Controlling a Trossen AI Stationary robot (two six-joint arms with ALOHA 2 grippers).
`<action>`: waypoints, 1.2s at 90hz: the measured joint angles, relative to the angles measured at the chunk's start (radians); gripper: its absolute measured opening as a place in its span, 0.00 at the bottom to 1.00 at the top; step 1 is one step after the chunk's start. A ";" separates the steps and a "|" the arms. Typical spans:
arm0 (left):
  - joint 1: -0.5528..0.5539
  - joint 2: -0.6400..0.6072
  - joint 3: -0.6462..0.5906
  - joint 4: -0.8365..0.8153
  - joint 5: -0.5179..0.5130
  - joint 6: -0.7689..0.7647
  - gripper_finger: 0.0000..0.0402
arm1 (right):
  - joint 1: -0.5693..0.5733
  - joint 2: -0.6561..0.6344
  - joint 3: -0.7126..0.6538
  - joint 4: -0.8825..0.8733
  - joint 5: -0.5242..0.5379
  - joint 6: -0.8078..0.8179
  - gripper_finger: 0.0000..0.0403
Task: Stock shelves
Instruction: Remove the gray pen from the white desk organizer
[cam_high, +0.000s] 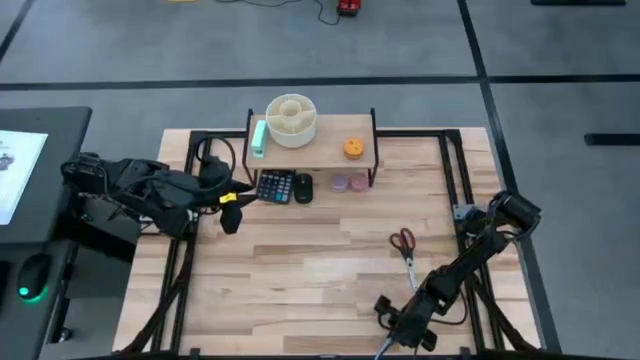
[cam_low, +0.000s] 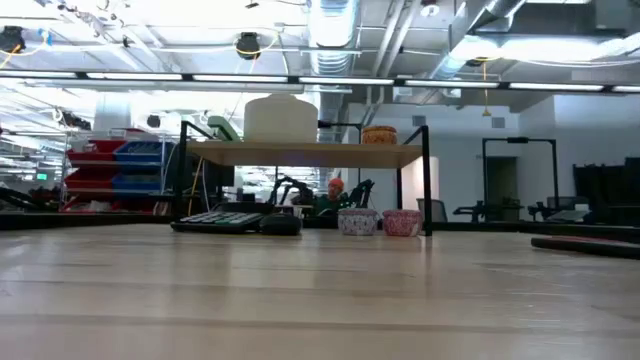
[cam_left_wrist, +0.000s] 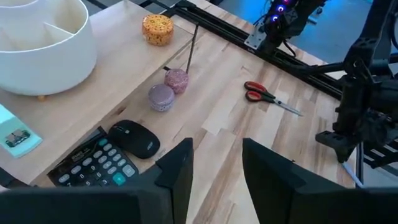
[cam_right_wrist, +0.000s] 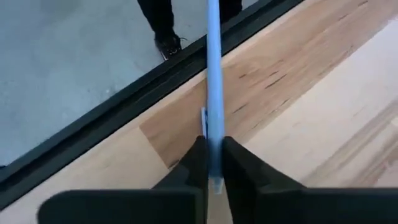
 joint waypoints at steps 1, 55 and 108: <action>0.000 0.000 0.000 0.000 0.000 0.000 0.29 | -0.001 0.000 0.000 -0.003 0.000 0.003 0.02; 0.000 0.000 0.000 0.001 0.000 0.002 0.29 | -0.274 -0.226 -0.007 -0.624 0.134 -0.237 0.01; 0.000 0.000 0.000 0.001 -0.002 0.003 0.29 | -0.622 -0.421 0.007 -0.781 0.309 -0.738 0.05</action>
